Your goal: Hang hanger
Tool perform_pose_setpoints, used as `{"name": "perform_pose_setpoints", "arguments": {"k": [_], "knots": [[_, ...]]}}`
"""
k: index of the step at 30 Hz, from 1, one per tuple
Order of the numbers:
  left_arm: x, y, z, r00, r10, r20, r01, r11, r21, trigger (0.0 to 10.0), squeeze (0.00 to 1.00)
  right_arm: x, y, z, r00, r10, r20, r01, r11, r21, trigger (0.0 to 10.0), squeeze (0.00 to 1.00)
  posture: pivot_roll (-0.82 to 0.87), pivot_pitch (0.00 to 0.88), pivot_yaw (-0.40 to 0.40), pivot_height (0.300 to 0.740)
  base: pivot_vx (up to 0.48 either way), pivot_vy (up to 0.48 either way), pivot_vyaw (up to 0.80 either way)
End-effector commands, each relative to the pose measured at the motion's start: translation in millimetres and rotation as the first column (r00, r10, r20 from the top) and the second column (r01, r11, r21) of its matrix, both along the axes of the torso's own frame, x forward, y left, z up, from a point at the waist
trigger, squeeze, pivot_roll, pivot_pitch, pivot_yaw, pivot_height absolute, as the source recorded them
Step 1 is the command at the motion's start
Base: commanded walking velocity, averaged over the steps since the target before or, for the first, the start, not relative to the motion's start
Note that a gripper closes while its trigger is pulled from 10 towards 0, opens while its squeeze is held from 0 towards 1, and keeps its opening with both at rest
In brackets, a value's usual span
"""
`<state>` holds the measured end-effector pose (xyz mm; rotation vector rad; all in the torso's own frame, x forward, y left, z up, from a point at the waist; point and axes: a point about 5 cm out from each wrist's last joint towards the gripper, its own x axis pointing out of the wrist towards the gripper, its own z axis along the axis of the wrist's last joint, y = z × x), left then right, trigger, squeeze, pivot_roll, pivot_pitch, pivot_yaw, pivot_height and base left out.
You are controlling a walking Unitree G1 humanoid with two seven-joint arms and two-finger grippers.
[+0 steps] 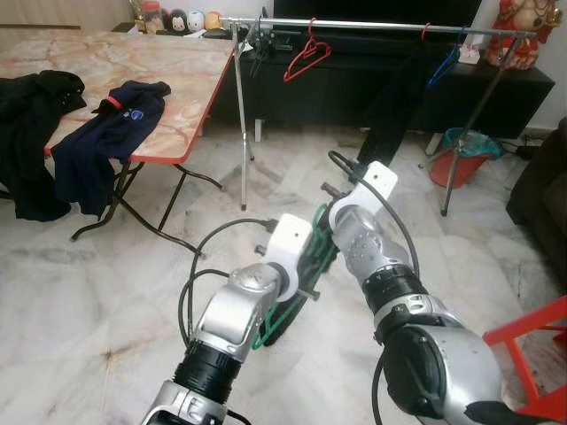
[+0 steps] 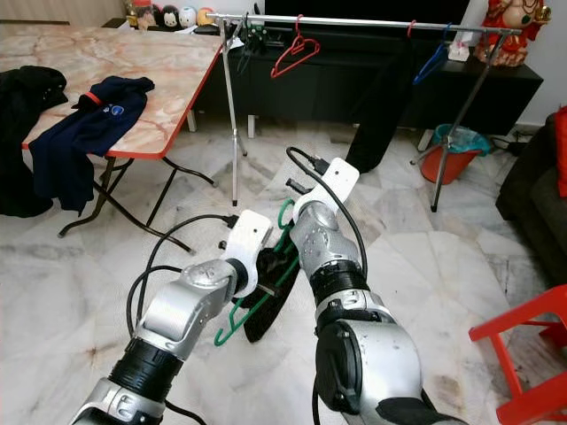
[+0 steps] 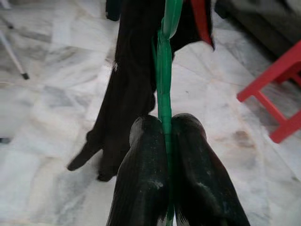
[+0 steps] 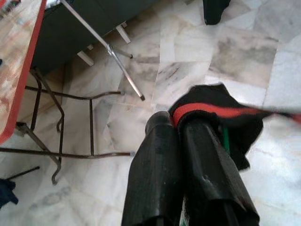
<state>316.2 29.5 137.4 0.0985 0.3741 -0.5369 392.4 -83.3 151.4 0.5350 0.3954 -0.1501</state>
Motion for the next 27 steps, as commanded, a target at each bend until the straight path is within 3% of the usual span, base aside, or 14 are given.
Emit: {"name": "perform_pose_setpoints", "arguments": {"k": [1,10,19,24,27], "knots": [[6.8,3.4,9.5,0.998,0.043,0.054,-0.045,0.999,0.030,10.0,0.00,-0.1,1.3,5.1,1.000,-0.002,0.012,0.002,1.000,0.003,10.0,0.00,0.16,0.000,-0.086,0.740,0.000,0.000,0.00],[20.2,27.3,16.1,0.965,0.242,0.099,-0.243,0.970,-0.001,10.0,0.00,-13.2,11.3,4.4,1.000,0.028,-0.002,-0.028,0.999,0.036,10.0,0.00,0.16,0.000,-0.084,0.740,0.000,0.000,0.00],[19.3,32.2,4.2,0.964,0.265,0.036,-0.267,0.960,0.085,10.0,0.00,-26.0,5.9,9.9,0.999,0.027,0.020,-0.027,0.999,-0.027,10.0,0.00,0.15,0.000,-0.080,0.740,0.000,0.000,0.00],[20.2,34.5,4.0,0.959,0.279,0.037,-0.282,0.955,0.091,10.0,0.00,-33.2,1.6,3.8,0.999,0.033,-0.007,-0.033,0.999,-0.039,10.0,0.00,0.15,0.000,-0.078,0.740,0.000,0.000,0.00],[20.4,29.9,7.2,0.969,0.241,0.058,-0.245,0.966,0.077,10.0,0.00,-39.3,7.6,3.1,0.995,0.099,-0.026,-0.100,0.995,-0.028,10.0,0.00,0.15,0.000,-0.077,0.740,0.000,0.000,0.00]]}}
